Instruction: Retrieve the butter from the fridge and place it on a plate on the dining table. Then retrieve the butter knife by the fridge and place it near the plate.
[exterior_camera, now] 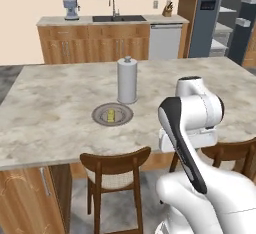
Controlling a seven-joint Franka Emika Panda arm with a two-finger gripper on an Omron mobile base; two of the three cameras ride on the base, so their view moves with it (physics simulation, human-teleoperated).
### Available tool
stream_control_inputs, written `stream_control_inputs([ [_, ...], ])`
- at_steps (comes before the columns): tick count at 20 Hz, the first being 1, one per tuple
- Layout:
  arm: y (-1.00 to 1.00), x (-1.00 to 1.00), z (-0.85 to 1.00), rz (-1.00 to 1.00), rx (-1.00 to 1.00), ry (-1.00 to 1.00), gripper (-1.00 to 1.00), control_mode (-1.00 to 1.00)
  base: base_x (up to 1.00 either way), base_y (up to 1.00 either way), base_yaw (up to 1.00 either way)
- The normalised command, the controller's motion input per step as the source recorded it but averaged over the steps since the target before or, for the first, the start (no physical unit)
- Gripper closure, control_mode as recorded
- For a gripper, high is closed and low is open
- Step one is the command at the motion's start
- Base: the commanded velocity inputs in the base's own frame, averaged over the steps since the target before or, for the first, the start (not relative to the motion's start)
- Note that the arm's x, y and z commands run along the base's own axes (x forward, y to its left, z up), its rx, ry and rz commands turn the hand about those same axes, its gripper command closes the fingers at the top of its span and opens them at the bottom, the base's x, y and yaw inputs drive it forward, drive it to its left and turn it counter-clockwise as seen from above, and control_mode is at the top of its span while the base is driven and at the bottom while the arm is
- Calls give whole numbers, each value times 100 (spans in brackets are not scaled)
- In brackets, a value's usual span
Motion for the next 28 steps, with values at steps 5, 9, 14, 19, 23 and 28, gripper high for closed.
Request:
stream_control_inputs([
  [5, 0, 0, 0, 0, 0, 0, 100, 100, 0, -67, 2],
  [9, 0, 0, 0, 0, 0, 0, 100, 100, 36, 3, 1],
  [14, 0, 0, 0, 0, 0, 0, 100, 100, 79, 23, 0],
  [19, 0, 0, 0, 0, 0, 0, 100, 100, 45, 24, 0],
  [23, 0, 0, 0, 0, 0, 0, 100, 100, 4, 4, -1],
  [28, 13, 40, 8, -1, 0, -2, 100, -100, 5, 4, -1],
])
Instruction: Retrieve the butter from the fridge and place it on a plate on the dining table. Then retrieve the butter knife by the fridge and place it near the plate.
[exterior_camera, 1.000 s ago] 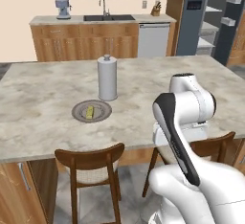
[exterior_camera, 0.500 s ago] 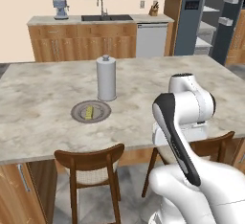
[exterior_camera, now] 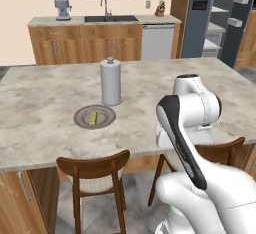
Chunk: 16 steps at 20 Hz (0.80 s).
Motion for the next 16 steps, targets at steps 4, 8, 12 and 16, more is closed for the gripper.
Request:
stream_control_inputs([
  [4, 8, 57, 32, -5, 2, -4, 100, -100, 0, 0, 0],
  [8, 8, 100, 42, 0, 0, 0, 100, -100, 0, 0, 0],
  [12, 3, 100, 4, -10, 0, 2, 100, -100, 0, 0, 0],
  [16, 8, 100, 0, -14, 0, 12, 100, -100, 0, 0, 0],
])
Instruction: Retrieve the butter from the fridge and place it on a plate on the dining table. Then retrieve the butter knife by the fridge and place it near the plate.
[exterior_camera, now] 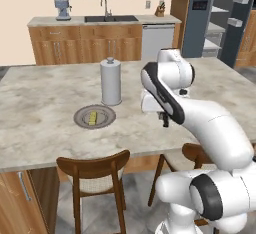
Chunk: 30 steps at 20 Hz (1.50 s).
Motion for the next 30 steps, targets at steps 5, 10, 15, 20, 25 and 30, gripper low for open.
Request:
stream_control_inputs([
  [5, 50, 100, -20, -18, 0, 0, 100, -100, 0, 0, 0],
  [10, 22, 100, -49, -7, 0, -2, 100, -100, 0, 0, 0],
  [15, 0, 94, -59, -1, -6, -15, 100, -100, 0, 0, 0],
  [20, 3, 99, -57, -5, -8, -4, 100, -100, 0, 0, 0],
  [25, 20, 78, -53, -8, 0, -2, 100, -100, 0, 0, 0],
  [30, 7, 56, -46, -7, 0, 0, 100, -100, 0, 0, 0],
])
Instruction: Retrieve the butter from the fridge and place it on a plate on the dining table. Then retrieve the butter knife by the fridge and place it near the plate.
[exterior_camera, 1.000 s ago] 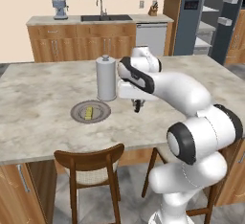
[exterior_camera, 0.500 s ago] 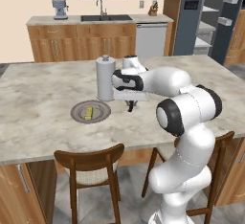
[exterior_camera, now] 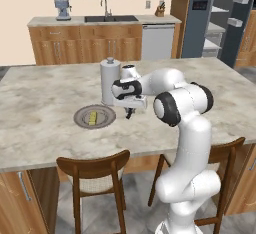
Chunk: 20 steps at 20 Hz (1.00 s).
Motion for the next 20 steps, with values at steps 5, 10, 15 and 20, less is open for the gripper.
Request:
stream_control_inputs([
  [5, 20, 41, -51, -4, 0, 0, 100, -100, 0, 0, 0],
  [10, 18, 21, -39, 0, 0, 0, 100, -100, 0, 0, 0],
  [15, 1, 7, -31, 0, 0, 0, 100, -100, 0, 0, 0],
  [20, 0, 4, -32, 0, 0, 0, 100, -100, 0, 0, 0],
])
